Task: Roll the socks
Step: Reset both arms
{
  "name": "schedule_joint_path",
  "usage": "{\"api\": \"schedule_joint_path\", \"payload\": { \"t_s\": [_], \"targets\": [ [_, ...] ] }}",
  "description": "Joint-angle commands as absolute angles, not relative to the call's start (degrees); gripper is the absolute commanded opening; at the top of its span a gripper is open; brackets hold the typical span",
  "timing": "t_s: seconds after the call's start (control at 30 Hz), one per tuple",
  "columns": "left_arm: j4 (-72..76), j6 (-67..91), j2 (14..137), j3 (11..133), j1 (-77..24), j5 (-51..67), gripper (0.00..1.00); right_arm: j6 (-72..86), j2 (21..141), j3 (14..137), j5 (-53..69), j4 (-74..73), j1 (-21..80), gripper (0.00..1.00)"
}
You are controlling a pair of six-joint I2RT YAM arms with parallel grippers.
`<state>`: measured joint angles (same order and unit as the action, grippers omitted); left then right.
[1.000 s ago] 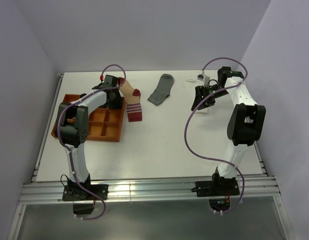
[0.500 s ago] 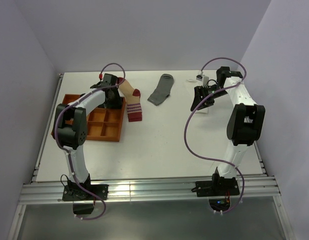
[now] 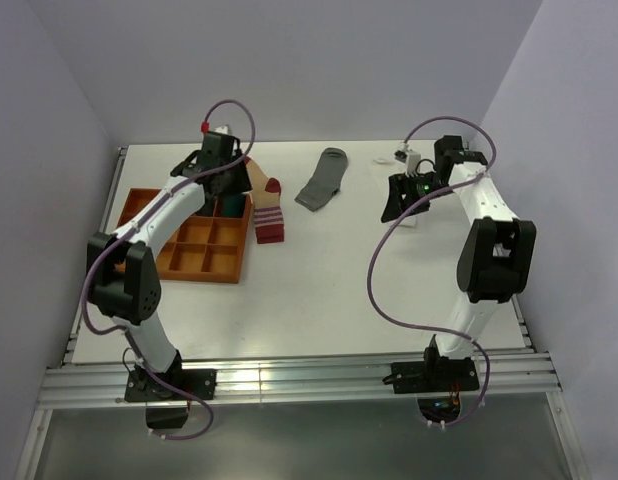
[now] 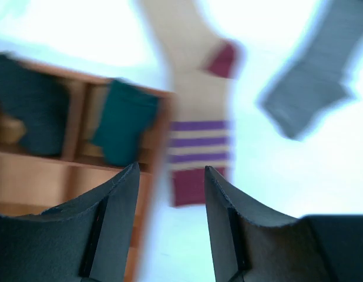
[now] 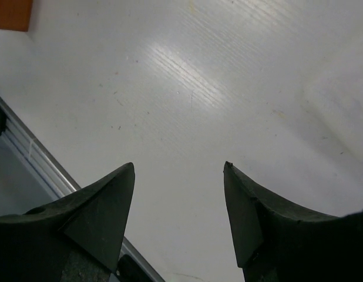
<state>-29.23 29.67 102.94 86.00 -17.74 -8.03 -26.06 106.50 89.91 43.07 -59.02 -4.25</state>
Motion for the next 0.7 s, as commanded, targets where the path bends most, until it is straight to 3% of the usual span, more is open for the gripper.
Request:
{"api": "schedule_joint_path", "payload": {
  "t_s": [0.0, 0.13, 0.4, 0.67],
  "targets": [
    [-23.7, 27.6, 95.9, 87.9, -25.1, -5.1, 0.53, -21.6, 95.1, 86.3, 41.1, -49.8, -4.0, 0.70],
    [-19.6, 28.0, 93.3, 87.0, -31.1, -2.6, 0.53, -18.3, 86.1, 81.7, 40.8, -41.4, -4.0, 0.70],
    [-17.7, 25.6, 91.8, 87.2, -39.0, -0.5, 0.54, -14.9, 70.6, 76.7, 40.5, -36.5, -3.9, 0.82],
    [-17.8, 24.9, 91.3, 86.5, -39.8, 1.1, 0.54, -14.5, 68.5, 75.8, 40.3, -36.8, -3.9, 0.86]
  ]
}}
